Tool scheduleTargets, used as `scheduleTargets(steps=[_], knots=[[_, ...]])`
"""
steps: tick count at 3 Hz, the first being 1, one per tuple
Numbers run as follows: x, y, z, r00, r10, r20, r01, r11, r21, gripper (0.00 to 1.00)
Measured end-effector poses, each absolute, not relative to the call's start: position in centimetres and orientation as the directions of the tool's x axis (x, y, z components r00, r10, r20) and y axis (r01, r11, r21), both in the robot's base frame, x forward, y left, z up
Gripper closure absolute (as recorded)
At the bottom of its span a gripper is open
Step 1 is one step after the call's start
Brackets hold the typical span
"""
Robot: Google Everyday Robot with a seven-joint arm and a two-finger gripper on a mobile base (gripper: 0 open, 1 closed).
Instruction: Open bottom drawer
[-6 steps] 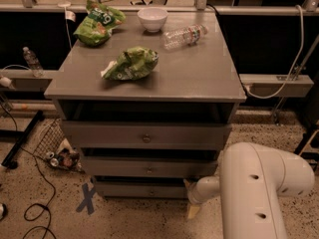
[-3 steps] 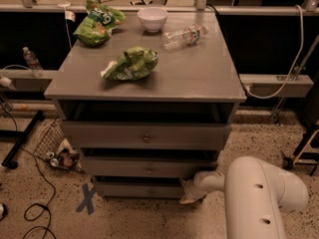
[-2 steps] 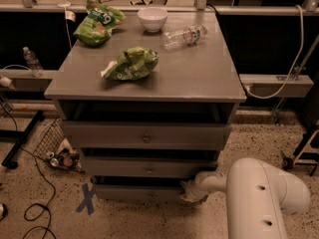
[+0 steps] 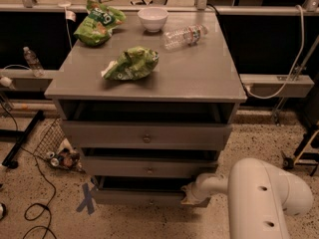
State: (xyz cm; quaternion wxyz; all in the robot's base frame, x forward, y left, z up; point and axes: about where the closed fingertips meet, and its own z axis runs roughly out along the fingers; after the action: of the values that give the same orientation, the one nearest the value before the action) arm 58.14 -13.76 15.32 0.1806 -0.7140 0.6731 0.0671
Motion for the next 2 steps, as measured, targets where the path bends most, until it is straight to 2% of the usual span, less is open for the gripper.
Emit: scheduleTargets(steps=[2], knots=[[56.42, -14.91, 15.18, 0.054, -0.943, -0.329, -0.989, -0.007, -0.144, 1.0]])
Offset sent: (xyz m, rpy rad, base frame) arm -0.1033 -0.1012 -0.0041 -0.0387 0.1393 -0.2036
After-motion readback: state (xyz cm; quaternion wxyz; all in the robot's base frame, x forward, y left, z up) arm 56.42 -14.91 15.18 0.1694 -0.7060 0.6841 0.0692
